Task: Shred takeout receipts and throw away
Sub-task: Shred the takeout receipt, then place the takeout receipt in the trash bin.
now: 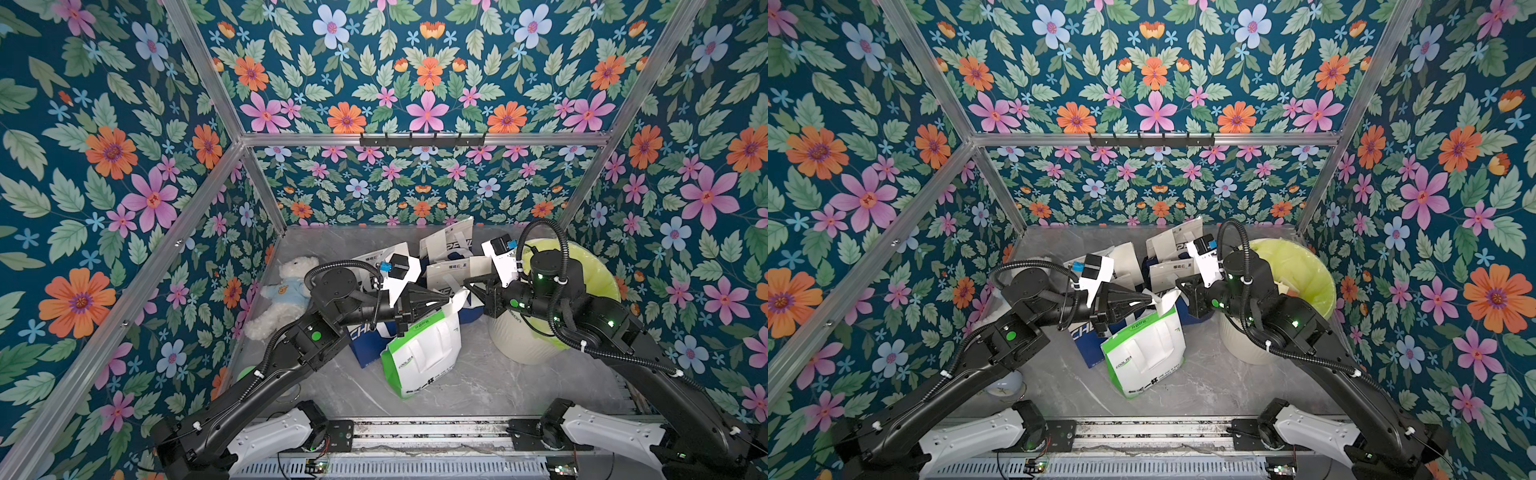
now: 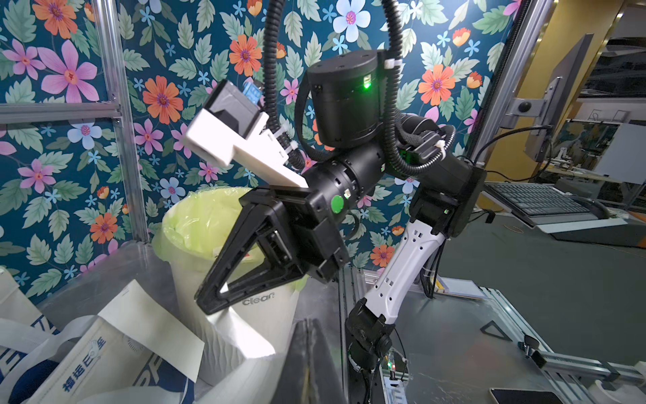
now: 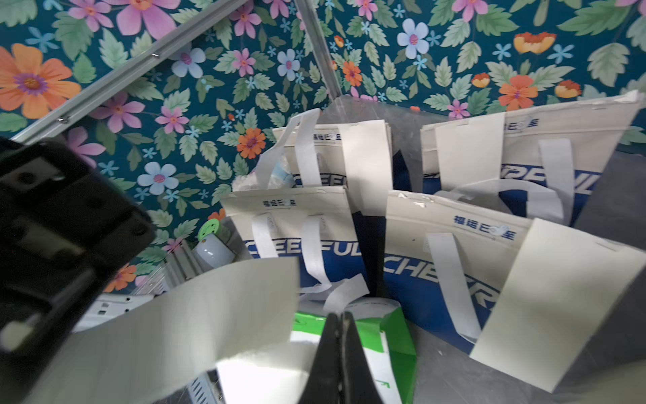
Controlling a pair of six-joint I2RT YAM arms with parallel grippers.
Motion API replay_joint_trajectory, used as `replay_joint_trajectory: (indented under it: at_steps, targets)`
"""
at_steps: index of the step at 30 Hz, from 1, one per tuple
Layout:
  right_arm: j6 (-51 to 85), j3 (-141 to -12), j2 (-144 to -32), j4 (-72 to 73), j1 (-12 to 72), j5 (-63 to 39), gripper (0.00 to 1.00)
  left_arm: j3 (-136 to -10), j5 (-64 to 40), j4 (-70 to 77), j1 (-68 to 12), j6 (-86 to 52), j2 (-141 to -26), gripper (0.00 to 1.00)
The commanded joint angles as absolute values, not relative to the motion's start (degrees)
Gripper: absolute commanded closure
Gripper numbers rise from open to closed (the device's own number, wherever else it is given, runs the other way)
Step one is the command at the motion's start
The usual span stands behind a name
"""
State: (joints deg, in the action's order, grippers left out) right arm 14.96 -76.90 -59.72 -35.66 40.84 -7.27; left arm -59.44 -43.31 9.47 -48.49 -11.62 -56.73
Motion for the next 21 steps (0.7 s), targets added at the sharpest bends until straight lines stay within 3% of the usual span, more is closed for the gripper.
replay_joint_trajectory:
  at_steps: [1,12,21]
  targets:
    - [15.88,-77.42,-59.72,-36.33,39.77,0.05,1.0,-59.27,-41.89,10.09,-48.52,-10.52,-55.32,1.0]
    - [24.87,-77.92,-54.72,-40.81,20.56,7.82,1.0,-58.44,-33.83,2.26,-48.52,-6.01,-47.84,1.0]
    - [29.54,-76.5,-49.29,-46.94,5.16,16.45,1.0,-58.36,-33.38,2.83,-48.52,-6.55,-48.74,1.0]
